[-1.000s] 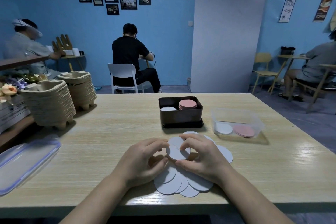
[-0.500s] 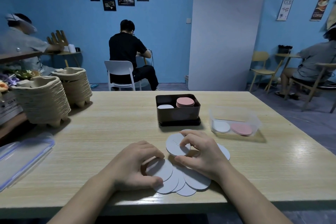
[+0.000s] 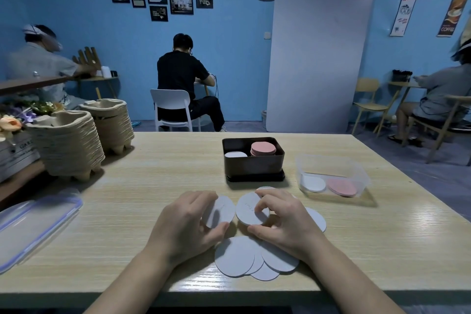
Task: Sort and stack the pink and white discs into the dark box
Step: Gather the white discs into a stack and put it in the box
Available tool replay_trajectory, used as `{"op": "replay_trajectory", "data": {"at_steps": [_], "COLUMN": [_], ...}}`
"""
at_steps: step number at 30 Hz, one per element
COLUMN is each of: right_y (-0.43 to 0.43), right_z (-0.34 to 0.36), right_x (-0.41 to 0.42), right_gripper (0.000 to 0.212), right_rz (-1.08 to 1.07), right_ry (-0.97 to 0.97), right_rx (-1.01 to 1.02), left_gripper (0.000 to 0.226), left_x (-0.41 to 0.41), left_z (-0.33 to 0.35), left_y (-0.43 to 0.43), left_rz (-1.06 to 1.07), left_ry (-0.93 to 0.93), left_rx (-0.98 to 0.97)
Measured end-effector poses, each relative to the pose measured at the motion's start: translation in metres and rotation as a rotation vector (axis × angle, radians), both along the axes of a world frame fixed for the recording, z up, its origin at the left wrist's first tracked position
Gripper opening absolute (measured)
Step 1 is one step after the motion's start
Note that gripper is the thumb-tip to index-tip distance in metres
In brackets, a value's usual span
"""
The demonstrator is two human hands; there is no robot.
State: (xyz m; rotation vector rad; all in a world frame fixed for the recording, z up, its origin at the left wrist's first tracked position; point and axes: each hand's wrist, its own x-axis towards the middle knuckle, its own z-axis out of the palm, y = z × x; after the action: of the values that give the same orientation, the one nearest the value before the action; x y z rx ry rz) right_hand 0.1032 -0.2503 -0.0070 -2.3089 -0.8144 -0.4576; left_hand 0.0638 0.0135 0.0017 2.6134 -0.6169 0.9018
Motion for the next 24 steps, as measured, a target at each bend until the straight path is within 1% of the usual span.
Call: {"op": "replay_trajectory", "data": {"at_steps": [5, 9, 11, 15, 20, 24], "right_y": [0.002, 0.003, 0.004, 0.003, 0.0, 0.0], "right_z": [0.0, -0.002, -0.002, -0.002, 0.0, 0.001], "right_x": [0.002, 0.003, 0.003, 0.002, 0.0, -0.002], "right_gripper": [0.035, 0.042, 0.038, 0.028, 0.028, 0.026], "right_rz": [0.065, 0.098, 0.107, 0.102, 0.078, 0.063], "right_ry": [-0.028, -0.048, -0.062, -0.066, -0.083, -0.093], "right_rx": [-0.027, -0.059, -0.084, -0.086, -0.03, -0.019], "left_gripper": [0.043, 0.044, 0.044, 0.044, 0.041, 0.035], "left_x": [0.007, 0.011, 0.013, 0.013, 0.009, 0.009], "left_z": [-0.001, -0.001, -0.001, -0.003, -0.003, -0.002], "left_y": [-0.011, -0.015, -0.016, -0.015, -0.011, -0.01], "left_rz": [-0.089, -0.152, -0.18, -0.212, -0.188, -0.174], "left_ry": [-0.009, -0.041, -0.051, -0.007, 0.047, 0.035], "left_rx": [0.101, 0.177, 0.207, 0.155, 0.07, 0.086]}}
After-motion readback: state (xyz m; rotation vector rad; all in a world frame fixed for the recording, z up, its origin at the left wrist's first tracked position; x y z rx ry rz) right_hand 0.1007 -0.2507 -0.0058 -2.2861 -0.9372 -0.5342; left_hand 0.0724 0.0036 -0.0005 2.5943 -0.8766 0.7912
